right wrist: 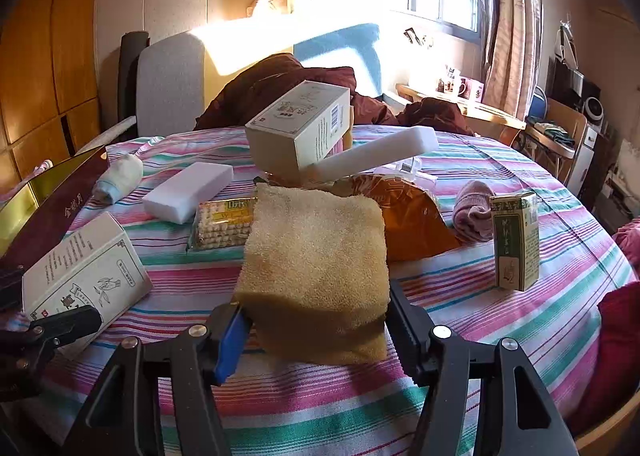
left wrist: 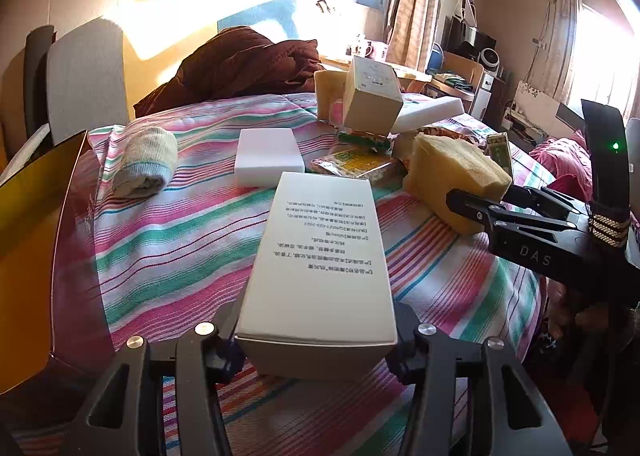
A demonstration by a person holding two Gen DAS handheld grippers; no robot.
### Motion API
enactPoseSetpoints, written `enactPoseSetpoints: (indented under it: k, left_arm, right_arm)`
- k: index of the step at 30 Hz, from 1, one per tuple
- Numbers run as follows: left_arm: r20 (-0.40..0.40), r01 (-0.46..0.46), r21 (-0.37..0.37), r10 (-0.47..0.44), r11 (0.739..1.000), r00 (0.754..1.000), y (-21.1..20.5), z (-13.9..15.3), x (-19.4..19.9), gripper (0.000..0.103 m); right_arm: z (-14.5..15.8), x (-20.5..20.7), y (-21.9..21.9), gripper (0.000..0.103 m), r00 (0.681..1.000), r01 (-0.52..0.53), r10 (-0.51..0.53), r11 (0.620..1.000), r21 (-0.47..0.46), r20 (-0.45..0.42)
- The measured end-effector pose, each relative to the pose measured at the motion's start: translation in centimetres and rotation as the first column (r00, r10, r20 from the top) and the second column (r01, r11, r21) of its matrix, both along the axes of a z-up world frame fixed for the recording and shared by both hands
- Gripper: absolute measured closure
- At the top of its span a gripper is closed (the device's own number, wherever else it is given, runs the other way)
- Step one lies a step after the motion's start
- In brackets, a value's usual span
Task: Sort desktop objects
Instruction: 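Lift the yellow sponge and white carton and carry both toward the gold tray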
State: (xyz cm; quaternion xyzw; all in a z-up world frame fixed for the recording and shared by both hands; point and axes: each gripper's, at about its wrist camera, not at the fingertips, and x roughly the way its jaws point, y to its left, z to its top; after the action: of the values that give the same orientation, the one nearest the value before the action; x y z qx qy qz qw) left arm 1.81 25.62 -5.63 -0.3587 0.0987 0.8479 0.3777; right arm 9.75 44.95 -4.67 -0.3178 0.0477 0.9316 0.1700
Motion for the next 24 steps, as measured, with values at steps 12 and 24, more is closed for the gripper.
enactPoseSetpoints:
  k: [12, 24]
  left_arm:
    - [-0.019, -0.025, -0.015, 0.024, 1.000, 1.000, -0.6, 0.2, 1.3, 0.052]
    - [-0.050, -0.084, 0.030, 0.085, 0.996, 0.995, -3.7, 2.3, 2.2, 0.052]
  right_arm:
    - [0.5, 0.4, -1.5, 0.040, 0.999, -0.037, 0.037, 0.999, -0.035, -0.003]
    - [0.8, -0.6, -5.6, 0.040, 0.989, -0.146, 0.146, 0.988, -0.047, -0.005]
